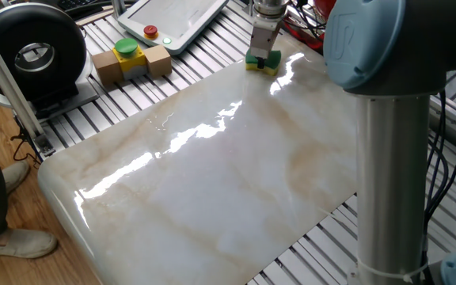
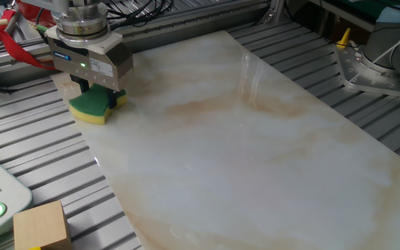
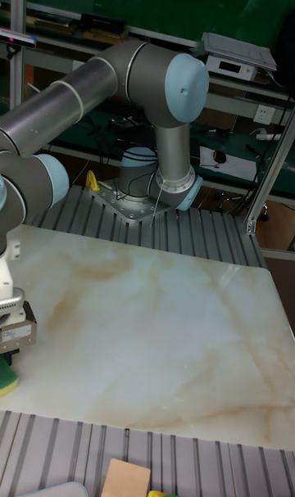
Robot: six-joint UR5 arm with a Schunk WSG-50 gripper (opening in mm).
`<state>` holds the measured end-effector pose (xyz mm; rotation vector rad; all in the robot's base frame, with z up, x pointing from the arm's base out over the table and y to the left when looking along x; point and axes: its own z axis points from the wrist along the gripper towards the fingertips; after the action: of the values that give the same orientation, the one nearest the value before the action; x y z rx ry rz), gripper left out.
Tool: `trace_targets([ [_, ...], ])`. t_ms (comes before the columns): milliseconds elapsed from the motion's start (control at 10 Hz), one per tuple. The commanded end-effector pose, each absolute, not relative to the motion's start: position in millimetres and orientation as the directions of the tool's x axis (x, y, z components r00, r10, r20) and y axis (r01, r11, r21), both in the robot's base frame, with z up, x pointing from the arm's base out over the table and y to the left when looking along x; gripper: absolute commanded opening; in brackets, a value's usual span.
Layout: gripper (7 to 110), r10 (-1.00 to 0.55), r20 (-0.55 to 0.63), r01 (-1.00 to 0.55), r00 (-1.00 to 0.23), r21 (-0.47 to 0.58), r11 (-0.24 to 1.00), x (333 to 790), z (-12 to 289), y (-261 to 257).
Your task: Clean the tabletop with a sponge
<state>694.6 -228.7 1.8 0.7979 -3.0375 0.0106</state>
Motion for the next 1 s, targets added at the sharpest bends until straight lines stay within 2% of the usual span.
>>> trace_targets([
  [0,7,-0.468,-0.013,-0.468,-0.884,0.007,0.884,696,6,-223],
  [900,7,-0.438,-0.014,-0.438,-0.899,0.038,0.898,687,25,-216],
])
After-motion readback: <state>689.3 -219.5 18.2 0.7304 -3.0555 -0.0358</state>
